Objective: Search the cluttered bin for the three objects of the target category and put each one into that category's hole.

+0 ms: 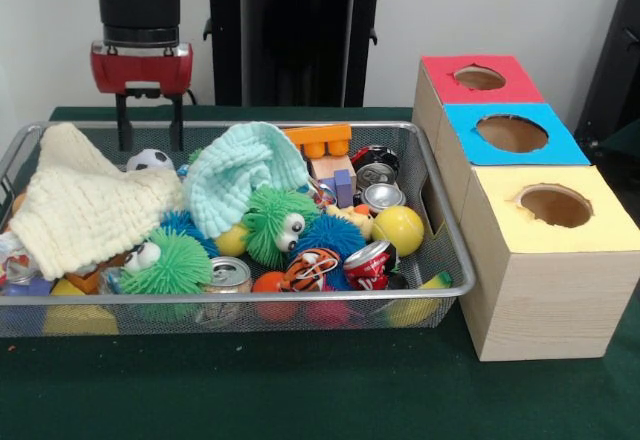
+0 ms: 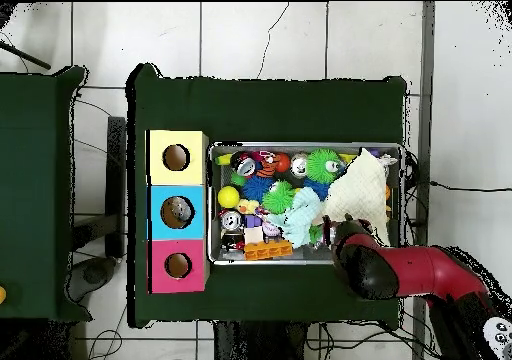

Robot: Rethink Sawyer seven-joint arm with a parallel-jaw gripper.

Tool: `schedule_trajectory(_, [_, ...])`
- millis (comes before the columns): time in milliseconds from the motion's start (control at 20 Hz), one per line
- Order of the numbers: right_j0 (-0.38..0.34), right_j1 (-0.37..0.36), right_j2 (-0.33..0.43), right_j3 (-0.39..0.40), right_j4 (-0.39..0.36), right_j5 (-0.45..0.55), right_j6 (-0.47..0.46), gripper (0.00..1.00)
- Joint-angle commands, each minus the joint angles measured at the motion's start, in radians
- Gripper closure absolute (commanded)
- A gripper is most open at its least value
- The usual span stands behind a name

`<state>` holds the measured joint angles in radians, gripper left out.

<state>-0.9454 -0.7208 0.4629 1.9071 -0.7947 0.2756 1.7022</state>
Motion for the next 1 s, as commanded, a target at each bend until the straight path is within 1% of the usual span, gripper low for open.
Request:
schedule_trajectory(50, [-0.037,0.071,0.100,-0.120,-0.111,-0.043,-0.132,0.00])
schedule_trajectory(200, [-0.047,0.082,0.112,-0.121,-0.126,-0.043,-0.127,0.00])
schedule_trajectory(400, [-0.040,0.071,0.103,-0.109,-0.145,-0.053,-0.095,0.00])
schedule_trajectory(600, [-0.035,0.082,0.102,-0.118,-0.159,-0.059,-0.080,0.00])
schedule_trajectory(1000, [-0.041,0.095,0.111,-0.134,-0.168,-0.061,-0.079,0.00])
